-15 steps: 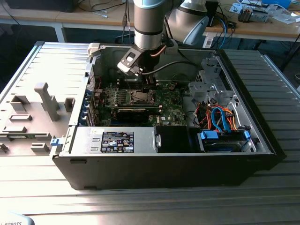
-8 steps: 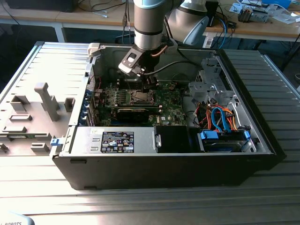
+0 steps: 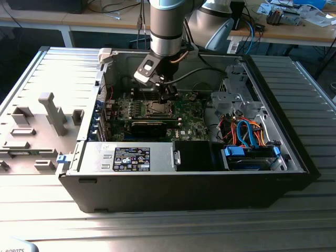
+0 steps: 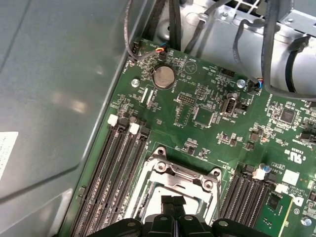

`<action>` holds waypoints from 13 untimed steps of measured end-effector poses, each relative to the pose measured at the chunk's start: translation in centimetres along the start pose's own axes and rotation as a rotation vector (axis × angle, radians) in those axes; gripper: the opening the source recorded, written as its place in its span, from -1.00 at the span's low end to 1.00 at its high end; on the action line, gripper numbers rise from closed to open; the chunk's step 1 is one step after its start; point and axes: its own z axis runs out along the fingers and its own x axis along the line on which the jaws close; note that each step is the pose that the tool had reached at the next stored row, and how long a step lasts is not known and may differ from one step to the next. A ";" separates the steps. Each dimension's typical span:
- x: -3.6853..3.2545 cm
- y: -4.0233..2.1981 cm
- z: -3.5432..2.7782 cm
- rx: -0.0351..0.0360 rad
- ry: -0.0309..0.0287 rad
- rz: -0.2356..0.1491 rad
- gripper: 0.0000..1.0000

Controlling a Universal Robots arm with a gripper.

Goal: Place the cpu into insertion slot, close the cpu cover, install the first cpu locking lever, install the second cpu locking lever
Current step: 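Install the first cpu locking lever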

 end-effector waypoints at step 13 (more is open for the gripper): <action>0.00 0.00 0.00 -0.0013 0.0020 -0.168 -0.79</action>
